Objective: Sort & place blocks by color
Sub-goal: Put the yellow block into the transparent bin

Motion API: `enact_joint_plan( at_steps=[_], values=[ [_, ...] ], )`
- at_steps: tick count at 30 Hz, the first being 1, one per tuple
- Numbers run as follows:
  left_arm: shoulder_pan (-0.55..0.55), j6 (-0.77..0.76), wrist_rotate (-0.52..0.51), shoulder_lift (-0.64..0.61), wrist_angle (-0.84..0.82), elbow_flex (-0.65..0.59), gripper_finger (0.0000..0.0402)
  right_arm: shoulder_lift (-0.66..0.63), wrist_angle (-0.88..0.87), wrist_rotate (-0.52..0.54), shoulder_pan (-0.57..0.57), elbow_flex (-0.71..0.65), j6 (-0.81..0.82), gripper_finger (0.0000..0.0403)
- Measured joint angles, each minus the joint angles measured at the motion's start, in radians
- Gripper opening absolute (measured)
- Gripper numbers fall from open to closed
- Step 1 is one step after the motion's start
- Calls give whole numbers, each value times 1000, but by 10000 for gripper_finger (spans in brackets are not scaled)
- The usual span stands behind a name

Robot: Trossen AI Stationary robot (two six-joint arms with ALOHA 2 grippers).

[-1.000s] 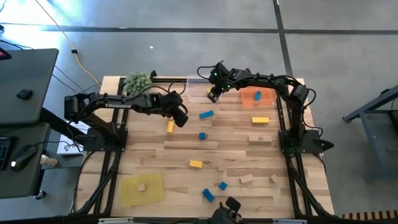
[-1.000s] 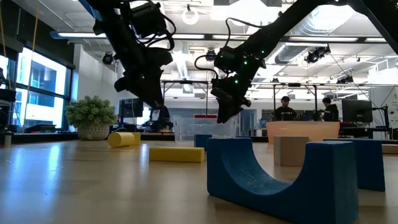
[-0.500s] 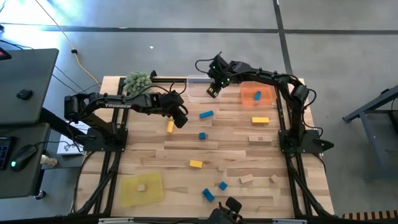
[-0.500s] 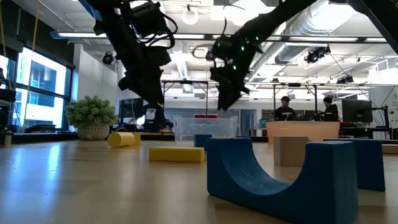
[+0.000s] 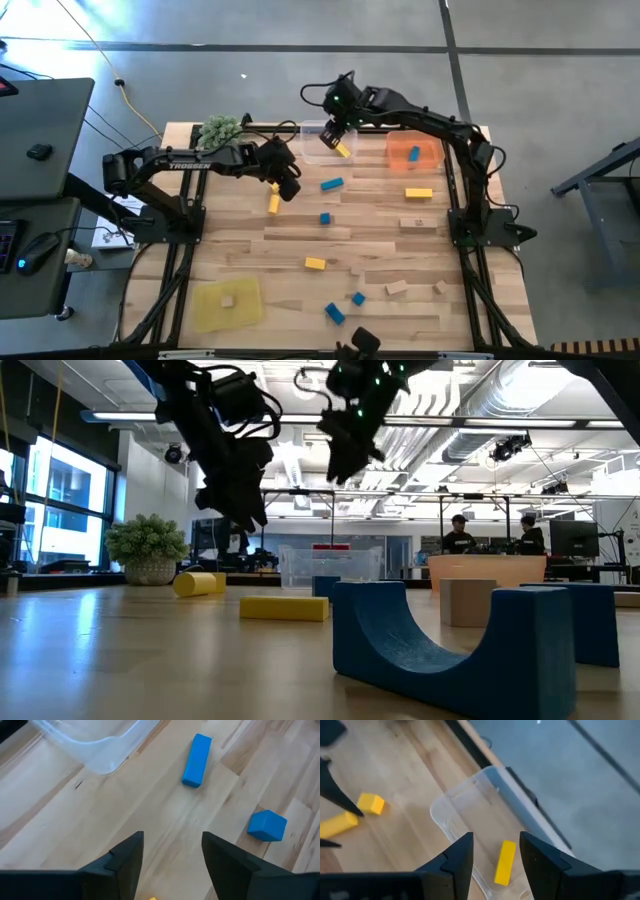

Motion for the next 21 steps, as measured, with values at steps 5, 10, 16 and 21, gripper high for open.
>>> enact_joint_plan(
  at_steps=[5,10,16,21],
  values=[
    [-44,37,0,0,63,0,191,0,-84,88,44,98,7,149],
    [-94,84,0,0,122,0,193,0,-175,199,87,183,16,149],
    [-143,125,0,0,147,0,191,0,-290,288,140,289,62,149],
    [-169,145,0,0,181,0,192,0,-409,364,187,373,90,149]
  ],
)
